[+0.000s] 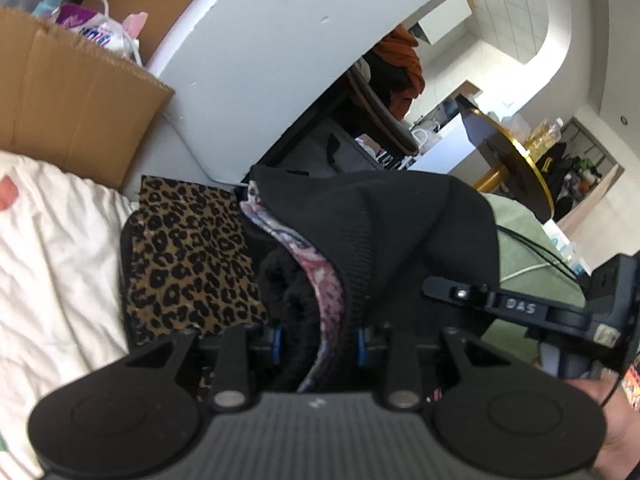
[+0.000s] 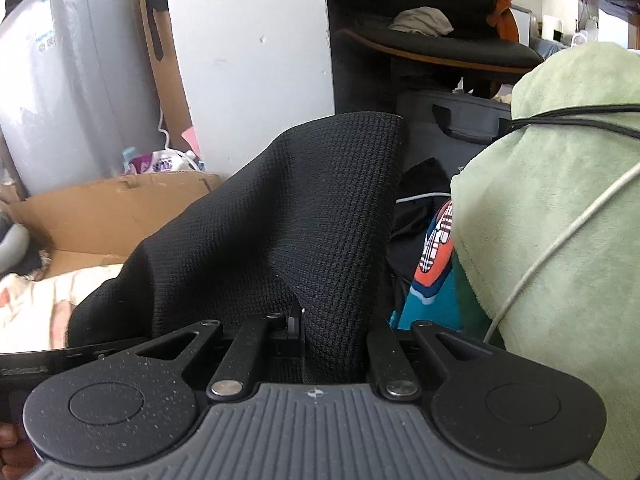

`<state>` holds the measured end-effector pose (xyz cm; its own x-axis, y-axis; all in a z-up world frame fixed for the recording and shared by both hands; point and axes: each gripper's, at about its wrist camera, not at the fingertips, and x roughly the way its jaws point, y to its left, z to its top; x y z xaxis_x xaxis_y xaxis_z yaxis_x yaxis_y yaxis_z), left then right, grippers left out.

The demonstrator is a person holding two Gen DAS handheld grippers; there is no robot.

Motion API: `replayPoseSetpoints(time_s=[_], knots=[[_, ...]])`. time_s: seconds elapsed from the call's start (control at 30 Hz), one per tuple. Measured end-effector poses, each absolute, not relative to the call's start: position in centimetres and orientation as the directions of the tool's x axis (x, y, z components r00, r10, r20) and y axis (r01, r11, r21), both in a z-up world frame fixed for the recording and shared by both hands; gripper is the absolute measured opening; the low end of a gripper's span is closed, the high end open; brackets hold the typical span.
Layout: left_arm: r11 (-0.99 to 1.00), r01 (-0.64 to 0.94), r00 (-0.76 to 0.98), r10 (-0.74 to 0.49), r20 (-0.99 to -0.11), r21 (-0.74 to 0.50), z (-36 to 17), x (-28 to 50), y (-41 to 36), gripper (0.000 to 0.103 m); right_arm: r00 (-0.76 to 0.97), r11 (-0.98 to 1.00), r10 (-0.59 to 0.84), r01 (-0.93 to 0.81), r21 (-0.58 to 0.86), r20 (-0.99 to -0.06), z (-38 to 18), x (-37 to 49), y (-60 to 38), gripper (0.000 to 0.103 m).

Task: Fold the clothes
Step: 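Carry the black pants with both grippers onto the leopard-print clothes pile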

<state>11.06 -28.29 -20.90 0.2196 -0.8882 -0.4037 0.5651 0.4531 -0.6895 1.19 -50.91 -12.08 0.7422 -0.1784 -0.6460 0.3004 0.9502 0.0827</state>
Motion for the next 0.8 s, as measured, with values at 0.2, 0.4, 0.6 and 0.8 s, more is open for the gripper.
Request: replayPoseSetpoints(time_s=[0.2,0.4,0.6,0.8], knots=[[0.483,0.518,0.26,-0.875,-0.409,-0.705,-22.4,12.3,-28.8,0.034,0.752,0.96,-0.177,0.273,0.055,-0.635,-14.2,3.3,-51.2,0.009],[0.459,0.534,0.208,-0.886,-0.415,-0.71,-24.1,14.5,-29.4,0.034,0.733,0.951,-0.157,0.294,0.1,-0.662,-15.7,5.5,-52.4,0.009],[0.452,0.552,0.168,-0.883,-0.438,-0.701,-25.8,17.1,-30.1,0.034,0.723,0.947,-0.12,0.288,0.14,-0.681,-18.0,7.6,-53.9,0.009],[0.452,0.524,0.135,-0.881,-0.453,-0.722,-27.3,19.3,-31.0,0.034,0.71,0.946,-0.087,0.28,0.166,-0.699,-19.6,9.9,-55.4,0.009]])
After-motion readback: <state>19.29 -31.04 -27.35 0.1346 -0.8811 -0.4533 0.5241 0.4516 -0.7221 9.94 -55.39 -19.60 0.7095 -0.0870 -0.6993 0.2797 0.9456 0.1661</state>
